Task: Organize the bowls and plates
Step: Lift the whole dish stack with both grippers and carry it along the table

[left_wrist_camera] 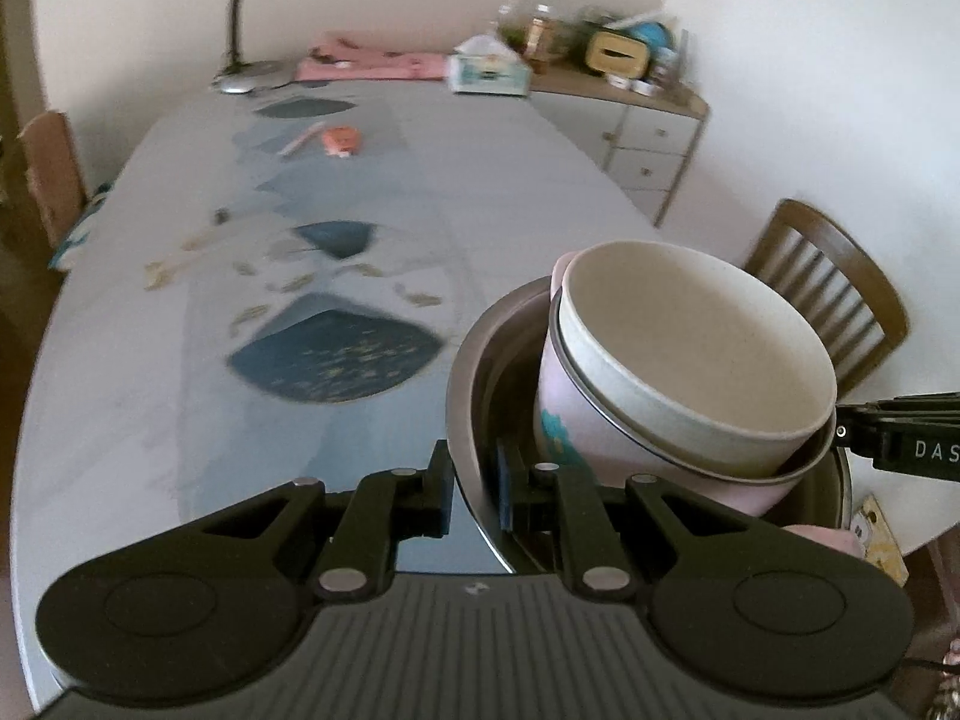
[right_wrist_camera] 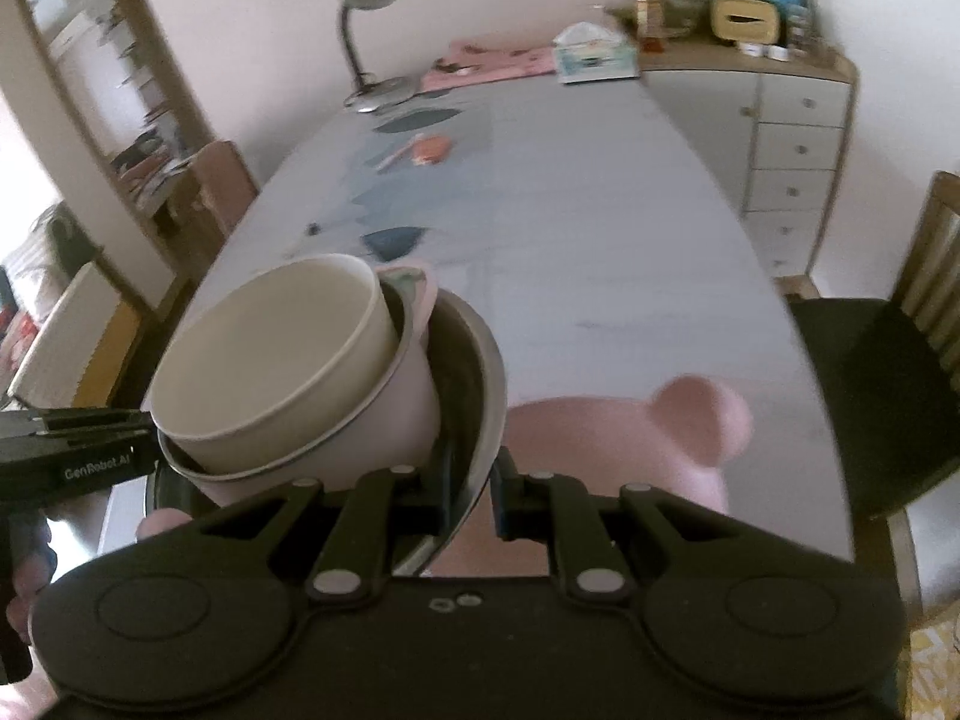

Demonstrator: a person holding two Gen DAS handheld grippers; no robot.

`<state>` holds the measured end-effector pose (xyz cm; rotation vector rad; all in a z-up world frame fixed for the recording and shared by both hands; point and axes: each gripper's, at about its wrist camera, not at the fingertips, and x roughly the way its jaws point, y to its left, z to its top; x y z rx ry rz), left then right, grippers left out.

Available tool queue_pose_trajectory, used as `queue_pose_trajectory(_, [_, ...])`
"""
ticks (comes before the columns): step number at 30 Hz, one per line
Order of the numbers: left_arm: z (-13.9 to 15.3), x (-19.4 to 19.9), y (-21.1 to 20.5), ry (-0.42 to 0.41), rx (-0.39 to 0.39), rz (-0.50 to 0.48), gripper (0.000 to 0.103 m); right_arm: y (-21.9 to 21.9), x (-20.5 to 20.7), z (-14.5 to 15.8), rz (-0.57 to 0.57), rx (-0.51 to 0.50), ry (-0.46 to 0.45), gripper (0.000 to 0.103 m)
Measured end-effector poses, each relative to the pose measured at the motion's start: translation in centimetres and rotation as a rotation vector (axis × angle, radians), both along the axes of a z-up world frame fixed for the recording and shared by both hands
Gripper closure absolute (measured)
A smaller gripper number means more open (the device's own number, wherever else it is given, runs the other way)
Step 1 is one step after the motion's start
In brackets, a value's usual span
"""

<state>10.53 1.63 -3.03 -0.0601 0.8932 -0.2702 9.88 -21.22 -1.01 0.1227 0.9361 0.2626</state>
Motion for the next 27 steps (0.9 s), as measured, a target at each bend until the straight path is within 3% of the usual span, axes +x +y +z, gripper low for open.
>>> queue_pose_trajectory(13, [-4.2, 1.4, -7.6, 0.008, 0.050, -0.059, 0.090, -7.7, 0.0, -3.8, -0.078, 0.007, 0.021, 0.089])
queue_pose_trajectory(27, [-7.6, 0.1, -9.0, 0.012, 0.092, -0.064, 0.089, -9.3, -0.3, -6.8, -0.004, -0.008, 0.035, 0.089])
